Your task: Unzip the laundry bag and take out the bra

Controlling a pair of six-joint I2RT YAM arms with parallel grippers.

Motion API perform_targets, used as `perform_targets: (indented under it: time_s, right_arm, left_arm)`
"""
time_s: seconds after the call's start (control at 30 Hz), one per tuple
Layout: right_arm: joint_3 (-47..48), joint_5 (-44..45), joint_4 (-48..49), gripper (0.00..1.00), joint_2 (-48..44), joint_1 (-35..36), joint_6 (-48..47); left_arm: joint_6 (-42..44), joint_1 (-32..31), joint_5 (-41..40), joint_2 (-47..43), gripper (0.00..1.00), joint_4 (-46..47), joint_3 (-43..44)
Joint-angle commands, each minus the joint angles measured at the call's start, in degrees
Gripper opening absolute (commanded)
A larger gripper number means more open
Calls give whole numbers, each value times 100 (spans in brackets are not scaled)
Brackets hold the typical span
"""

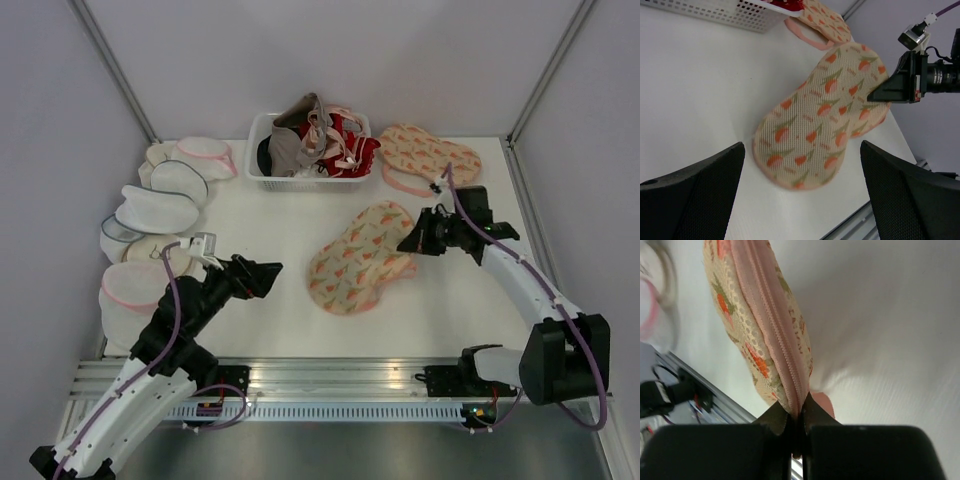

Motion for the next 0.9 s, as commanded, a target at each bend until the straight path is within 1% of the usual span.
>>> perform_targets:
  time_s: [0.0, 0.03, 0.1, 0.13, 0.2, 0.23, 0.3, 0.33, 0.4, 0.43, 0.47, 0.53, 0.57, 0.67, 0.77, 0.8, 0.83, 0.87]
  right_arm:
    - [354, 1099, -735, 0, 396, 760, -681]
    - [381, 1232, -788, 0, 510, 1040, -760]
    - [504, 1627, -894, 1, 905, 1288, -892]
    - [574, 1794, -955, 0, 1168, 1585, -997]
    - [784, 2041, -973, 0, 1424, 1903, -1077]
    - [847, 2111, -947, 0, 1530, 2165, -1112]
    - [1057, 2121, -815, 0, 1890, 2369, -1270]
    - [1154, 2130, -772, 0, 2039, 2501, -1340]
    - [1478, 2121, -771, 0, 2461, 2633, -1541]
    - [1585, 2095, -728, 0, 2715, 2730, -1604]
    - [1673, 2095, -684, 0, 2804, 2765, -1665]
    - [1919, 2051, -605, 0, 3084, 2801, -1806]
    - [2094, 2120, -587, 0, 3165, 2792, -1815]
    - [2498, 2253, -692, 1, 3516, 2792, -1947]
    - [2806, 2427, -683, 0, 3780, 2801, -2035]
    - [2886, 2463, -718, 1, 3842, 2792, -2044]
    - [2965, 2499, -753, 0, 3955, 2792, -2079]
    - [3061, 2551, -754, 1, 3983, 2792, -2088]
  left_arm:
    - [-95, -8, -305, 306, 100, 15, 135]
    - [-60, -17, -157, 438, 100, 93, 135]
    - [-33, -17, 11, 746, 100, 225, 117]
    - [2, -8, 238, 1034, 100, 391, 100]
    - [28, -8, 433, 1344, 100, 541, 73]
    - [54, -8, 712, 1615, 100, 664, 56]
    - [98, -17, 951, 1862, 100, 954, 38]
    - [229, -17, 1239, 2159, 100, 1060, 21]
    - [353, -8, 1400, 2477, 100, 1131, 82]
    - [397, -8, 1618, 2609, 100, 1131, 108]
    - [458, -17, 1759, 2889, 100, 1288, 143]
    - [564, -17, 1953, 3119, 100, 1298, 196]
    - [608, -17, 1989, 3312, 100, 1272, 205]
    - [687, -17, 1963, 3498, 100, 1192, 179]
    - [810, -17, 1911, 3709, 99, 824, 152]
    - [854, -25, 1815, 3831, 98, 693, 170]
    - [863, -17, 1535, 3858, 98, 465, 144]
    - [889, -17, 1445, 3841, 98, 437, 100]
